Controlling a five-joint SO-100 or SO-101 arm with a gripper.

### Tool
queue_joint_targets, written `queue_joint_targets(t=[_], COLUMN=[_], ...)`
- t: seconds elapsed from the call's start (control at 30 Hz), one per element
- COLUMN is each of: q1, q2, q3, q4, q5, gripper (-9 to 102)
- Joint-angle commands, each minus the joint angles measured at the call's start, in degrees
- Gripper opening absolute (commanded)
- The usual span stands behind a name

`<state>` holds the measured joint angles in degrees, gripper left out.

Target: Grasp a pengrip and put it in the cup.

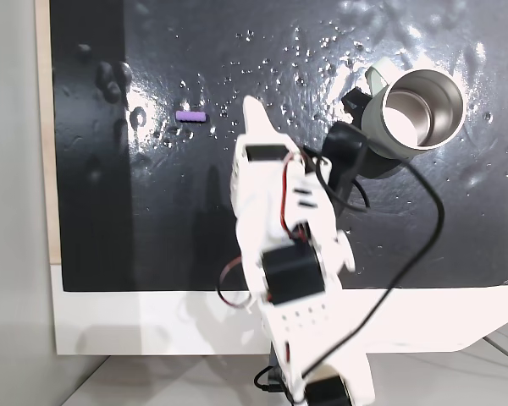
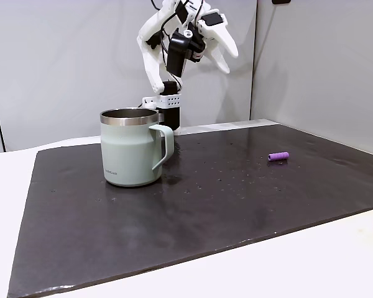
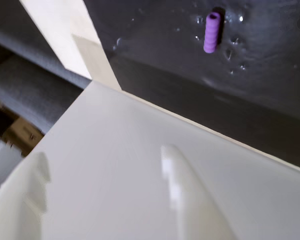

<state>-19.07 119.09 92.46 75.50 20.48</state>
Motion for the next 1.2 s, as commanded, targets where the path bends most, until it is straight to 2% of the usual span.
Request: queue_joint_targets(t=[0.0,0.6,1.17], q1=[-1.76,-5.71,-11.69], q2=[-8.96,-42.98,-66.45], q3=[-12.66,-31.55,-45.7], q4=[1.76,2.02,2.02], q5=[2.11,10.37,10.46], gripper=[24,23,24])
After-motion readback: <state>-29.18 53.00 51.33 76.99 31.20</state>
